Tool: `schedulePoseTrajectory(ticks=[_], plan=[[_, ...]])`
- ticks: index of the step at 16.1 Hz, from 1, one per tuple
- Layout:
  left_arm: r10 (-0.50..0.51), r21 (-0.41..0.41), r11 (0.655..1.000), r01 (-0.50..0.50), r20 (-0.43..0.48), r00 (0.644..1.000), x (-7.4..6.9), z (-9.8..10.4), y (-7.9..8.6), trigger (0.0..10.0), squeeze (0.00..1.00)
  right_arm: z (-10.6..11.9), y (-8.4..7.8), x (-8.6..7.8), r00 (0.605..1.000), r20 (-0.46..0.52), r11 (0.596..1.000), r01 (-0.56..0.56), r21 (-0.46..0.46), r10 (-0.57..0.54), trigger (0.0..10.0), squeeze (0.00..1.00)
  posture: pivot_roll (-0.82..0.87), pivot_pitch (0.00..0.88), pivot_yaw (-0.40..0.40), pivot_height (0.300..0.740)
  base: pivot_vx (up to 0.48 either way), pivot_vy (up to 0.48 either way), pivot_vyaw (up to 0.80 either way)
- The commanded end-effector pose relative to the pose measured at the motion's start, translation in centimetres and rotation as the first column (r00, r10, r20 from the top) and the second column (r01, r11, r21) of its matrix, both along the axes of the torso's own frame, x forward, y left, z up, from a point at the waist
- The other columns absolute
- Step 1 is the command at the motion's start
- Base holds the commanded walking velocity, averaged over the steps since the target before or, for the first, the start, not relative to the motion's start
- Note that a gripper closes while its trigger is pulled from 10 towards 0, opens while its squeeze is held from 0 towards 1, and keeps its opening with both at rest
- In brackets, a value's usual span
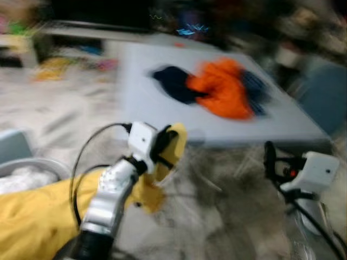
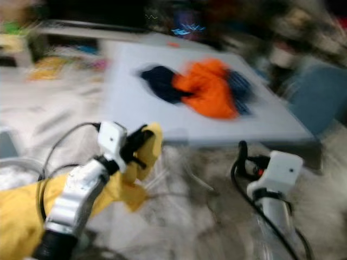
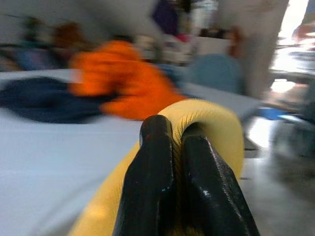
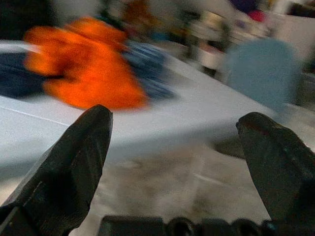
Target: Hang hanger
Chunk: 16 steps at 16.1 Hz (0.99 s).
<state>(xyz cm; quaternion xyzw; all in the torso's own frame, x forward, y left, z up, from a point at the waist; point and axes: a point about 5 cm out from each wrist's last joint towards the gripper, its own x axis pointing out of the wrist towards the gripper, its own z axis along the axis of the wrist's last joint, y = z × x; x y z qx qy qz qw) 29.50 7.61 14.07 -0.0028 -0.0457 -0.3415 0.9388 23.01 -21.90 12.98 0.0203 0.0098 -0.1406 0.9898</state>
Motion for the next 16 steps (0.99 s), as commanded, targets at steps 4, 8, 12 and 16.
schedulePoseTrajectory(ticks=[4,8,12,16], plan=[[-0.015,-0.008,1.000,0.015,0.032,0.999,0.2,0.9,-0.4,10.0,0.00,0.5,-0.1,0.2,1.000,0.016,1.000,0.005,-0.004,-0.004,10.0,0.00,0.07,0.026,-0.140,0.740,0.000,-0.352,-0.73],[0.021,-0.045,0.999,-0.024,-0.048,0.999,0.7,0.5,-0.4,10.0,0.00,0.5,-0.2,0.3,1.000,0.016,1.000,0.002,-0.008,-0.002,10.0,0.00,0.06,0.025,-0.141,0.740,0.000,-0.070,0.00],[0.044,-0.078,0.996,-0.052,-0.105,0.994,1.4,0.3,0.1,10.0,0.00,0.5,-0.2,0.3,1.000,0.010,1.000,0.004,-0.011,-0.004,10.0,0.00,0.06,0.024,-0.141,0.740,0.000,0.480,0.00],[0.065,-0.083,0.994,-0.076,-0.123,0.990,2.0,0.5,0.5,10.0,0.00,0.5,-0.3,0.2,1.000,0.007,1.000,0.005,-0.011,-0.005,10.0,0.00,0.06,0.028,-0.144,0.740,0.000,0.480,0.00]])
